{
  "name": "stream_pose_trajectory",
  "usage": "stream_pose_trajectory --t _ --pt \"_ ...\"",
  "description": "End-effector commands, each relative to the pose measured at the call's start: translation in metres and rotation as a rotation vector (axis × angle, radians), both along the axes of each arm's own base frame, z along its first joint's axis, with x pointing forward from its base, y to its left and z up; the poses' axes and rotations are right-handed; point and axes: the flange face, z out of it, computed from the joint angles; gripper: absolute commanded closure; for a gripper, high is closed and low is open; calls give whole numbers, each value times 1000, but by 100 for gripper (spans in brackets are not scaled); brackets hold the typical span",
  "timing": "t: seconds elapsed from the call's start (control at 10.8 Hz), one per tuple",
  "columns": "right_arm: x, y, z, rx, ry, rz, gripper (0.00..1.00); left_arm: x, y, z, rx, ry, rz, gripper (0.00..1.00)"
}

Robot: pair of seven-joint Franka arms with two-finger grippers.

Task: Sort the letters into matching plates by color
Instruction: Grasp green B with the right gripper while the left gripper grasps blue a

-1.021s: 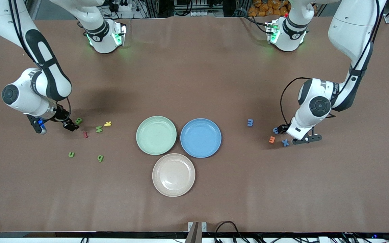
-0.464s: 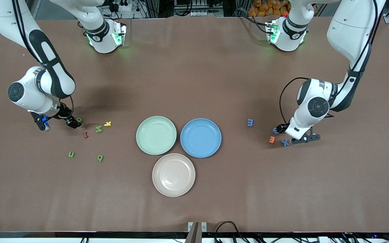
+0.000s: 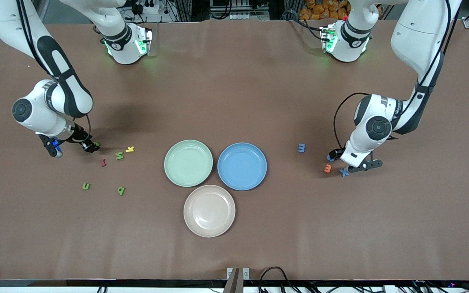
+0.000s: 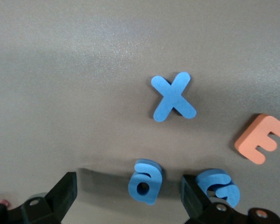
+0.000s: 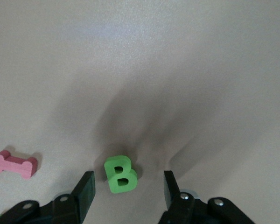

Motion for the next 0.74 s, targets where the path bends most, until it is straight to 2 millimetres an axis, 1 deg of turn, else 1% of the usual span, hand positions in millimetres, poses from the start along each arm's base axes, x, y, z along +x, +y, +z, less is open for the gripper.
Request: stream_pose_trajectory --t 0.0,0.09,0.19,0.37,0.56,0.65 --pt "-4 7 -4 -1 -13 10 38 -5 0 2 9 -9 -2 0" --pt "-4 10 -8 -5 -15 15 39 -3 1 6 -3 -22 6 0" --pt "-3 10 -9 -7 -18 15 43 -3 -2 7 -18 -32 4 0" --pt "-3 12 -9 -8 -20 21 53 -11 3 -1 -68 -76 12 0" --pt "-3 12 -9 -8 -20 21 63 -11 2 -1 -78 -83 11 0" --pt "-3 12 -9 -8 -20 21 66 -12 2 -2 -78 -80 7 0"
